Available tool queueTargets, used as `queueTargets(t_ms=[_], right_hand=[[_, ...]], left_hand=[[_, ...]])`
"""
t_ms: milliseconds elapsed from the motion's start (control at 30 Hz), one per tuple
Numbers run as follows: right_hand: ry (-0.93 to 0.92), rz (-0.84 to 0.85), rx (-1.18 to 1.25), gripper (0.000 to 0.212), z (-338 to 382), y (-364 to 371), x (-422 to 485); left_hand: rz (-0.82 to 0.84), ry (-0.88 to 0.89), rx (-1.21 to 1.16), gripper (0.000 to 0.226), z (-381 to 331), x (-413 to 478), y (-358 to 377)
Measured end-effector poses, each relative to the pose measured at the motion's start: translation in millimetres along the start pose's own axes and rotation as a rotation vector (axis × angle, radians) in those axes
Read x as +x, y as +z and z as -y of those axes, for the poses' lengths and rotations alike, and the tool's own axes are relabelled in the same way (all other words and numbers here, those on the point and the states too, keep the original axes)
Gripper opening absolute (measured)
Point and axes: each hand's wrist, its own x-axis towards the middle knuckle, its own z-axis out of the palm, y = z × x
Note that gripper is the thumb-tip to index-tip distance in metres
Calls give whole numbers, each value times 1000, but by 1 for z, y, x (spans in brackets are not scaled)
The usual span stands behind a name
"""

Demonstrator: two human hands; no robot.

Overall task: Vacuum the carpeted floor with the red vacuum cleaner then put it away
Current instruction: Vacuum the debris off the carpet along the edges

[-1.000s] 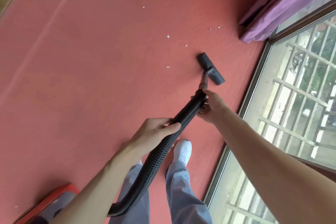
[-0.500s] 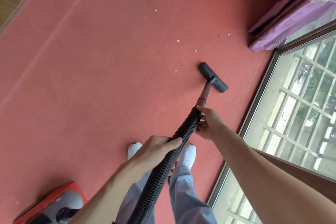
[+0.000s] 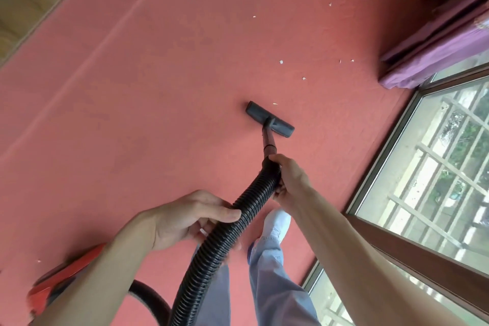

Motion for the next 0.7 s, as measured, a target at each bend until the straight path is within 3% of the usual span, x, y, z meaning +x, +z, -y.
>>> queueTargets(t_ms=[100,333,433,600,700], right_hand=[[-14,-23,2,21,-1,21,0],[-55,-38,-46,27,25,31,31],[-70,-15,1,35,38,27,30],[27,141,157,48,36,16,9],[36,144,212,46,35,27,3]], left_hand=[[-51,26,-91,38,8,-7,-9],[-436,123,-211,43,6,24,9],[-402,161,-177,37,-2,24,7],[-208,177,-110,30,-18,-8,-18],[-227,175,-54,30,-32,-18,-33]])
